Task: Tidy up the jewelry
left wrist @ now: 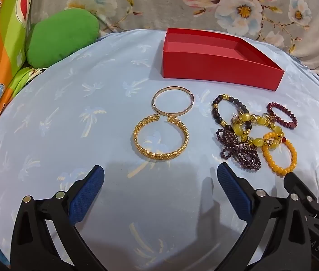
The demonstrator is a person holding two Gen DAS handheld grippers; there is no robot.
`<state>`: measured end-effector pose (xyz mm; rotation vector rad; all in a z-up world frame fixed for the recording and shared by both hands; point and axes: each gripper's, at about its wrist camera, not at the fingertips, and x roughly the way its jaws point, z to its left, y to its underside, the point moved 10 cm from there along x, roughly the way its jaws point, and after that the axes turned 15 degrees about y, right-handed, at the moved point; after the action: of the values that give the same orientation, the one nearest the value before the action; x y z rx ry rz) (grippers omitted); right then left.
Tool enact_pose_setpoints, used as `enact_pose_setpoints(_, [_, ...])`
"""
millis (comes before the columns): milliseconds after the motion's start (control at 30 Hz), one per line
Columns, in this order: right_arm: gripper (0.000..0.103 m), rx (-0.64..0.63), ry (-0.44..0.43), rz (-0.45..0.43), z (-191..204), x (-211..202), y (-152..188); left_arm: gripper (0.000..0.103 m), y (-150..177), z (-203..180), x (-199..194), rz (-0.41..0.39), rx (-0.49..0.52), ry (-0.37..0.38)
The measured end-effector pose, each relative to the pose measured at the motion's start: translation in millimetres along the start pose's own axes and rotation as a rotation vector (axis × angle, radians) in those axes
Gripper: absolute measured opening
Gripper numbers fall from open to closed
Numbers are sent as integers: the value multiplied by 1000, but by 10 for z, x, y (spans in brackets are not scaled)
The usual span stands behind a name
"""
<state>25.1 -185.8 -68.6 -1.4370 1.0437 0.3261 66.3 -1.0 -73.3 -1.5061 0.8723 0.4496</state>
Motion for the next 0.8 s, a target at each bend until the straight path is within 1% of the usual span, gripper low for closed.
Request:
enact_pose_setpoints(33, [97, -15, 27, -21, -14, -6, -15, 95, 23, -1, 24, 8, -8, 11])
enact_pose_setpoints(100, [97, -12, 27, -20, -20, 0, -14, 95, 13, 1, 4, 1, -22, 28])
enact_pose_setpoints(300, [97, -7, 24, -19, -3, -10, 4, 95, 30, -20, 3, -10, -10, 16])
enact_pose_setpoints(333, [97, -3, 9, -8, -61, 48, 6, 95, 35, -30, 2, -11, -8, 16])
enact_pose_setpoints(800, [97, 0, 1, -7, -31, -13, 73, 95, 43, -13, -55, -12, 15, 13])
